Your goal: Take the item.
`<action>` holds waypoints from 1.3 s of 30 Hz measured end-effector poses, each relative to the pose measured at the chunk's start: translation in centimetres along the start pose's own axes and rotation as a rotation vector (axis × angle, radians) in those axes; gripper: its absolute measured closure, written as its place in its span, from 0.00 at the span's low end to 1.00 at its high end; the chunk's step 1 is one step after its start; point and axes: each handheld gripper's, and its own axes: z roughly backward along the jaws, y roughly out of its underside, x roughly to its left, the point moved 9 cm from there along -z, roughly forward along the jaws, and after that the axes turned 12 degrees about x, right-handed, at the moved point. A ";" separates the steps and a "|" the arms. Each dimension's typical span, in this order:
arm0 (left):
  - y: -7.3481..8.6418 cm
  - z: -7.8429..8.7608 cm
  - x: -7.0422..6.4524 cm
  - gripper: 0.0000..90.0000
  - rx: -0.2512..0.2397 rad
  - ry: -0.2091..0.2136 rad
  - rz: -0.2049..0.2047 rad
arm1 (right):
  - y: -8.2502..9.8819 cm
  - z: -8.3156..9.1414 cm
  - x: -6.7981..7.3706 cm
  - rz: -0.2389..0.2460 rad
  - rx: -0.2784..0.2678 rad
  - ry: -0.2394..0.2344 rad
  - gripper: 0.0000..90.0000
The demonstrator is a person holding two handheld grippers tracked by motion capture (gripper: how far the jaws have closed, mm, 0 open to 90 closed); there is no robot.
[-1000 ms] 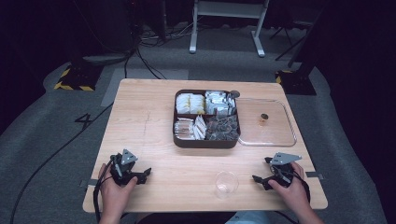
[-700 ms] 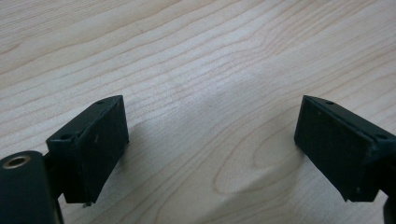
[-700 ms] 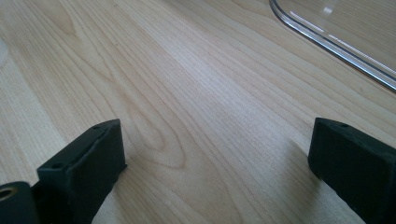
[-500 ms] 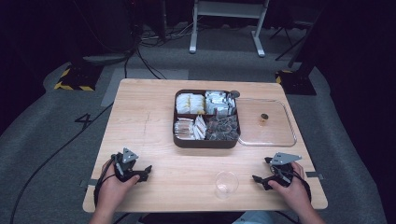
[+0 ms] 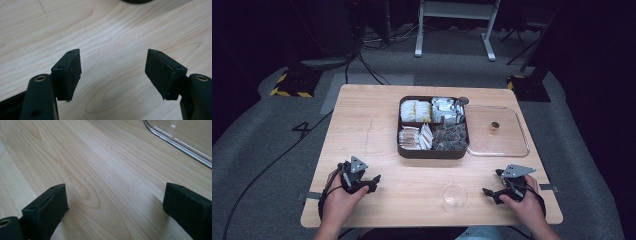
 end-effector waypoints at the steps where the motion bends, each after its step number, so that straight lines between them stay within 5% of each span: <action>1: -0.2 0.4 -0.2 0.32 0.005 -0.001 0.014 | 0.0 0.0 0.0 0.000 0.000 0.000 0.06; 22: -7.5 2.5 -3.4 0.28 -0.111 0.033 0.013 | -0.1 -0.1 -0.1 -0.007 0.002 0.004 0.06; 39: -15.0 0.8 -4.6 0.31 -0.129 0.036 -0.033 | -0.2 -0.1 -0.1 0.006 0.001 -0.011 0.06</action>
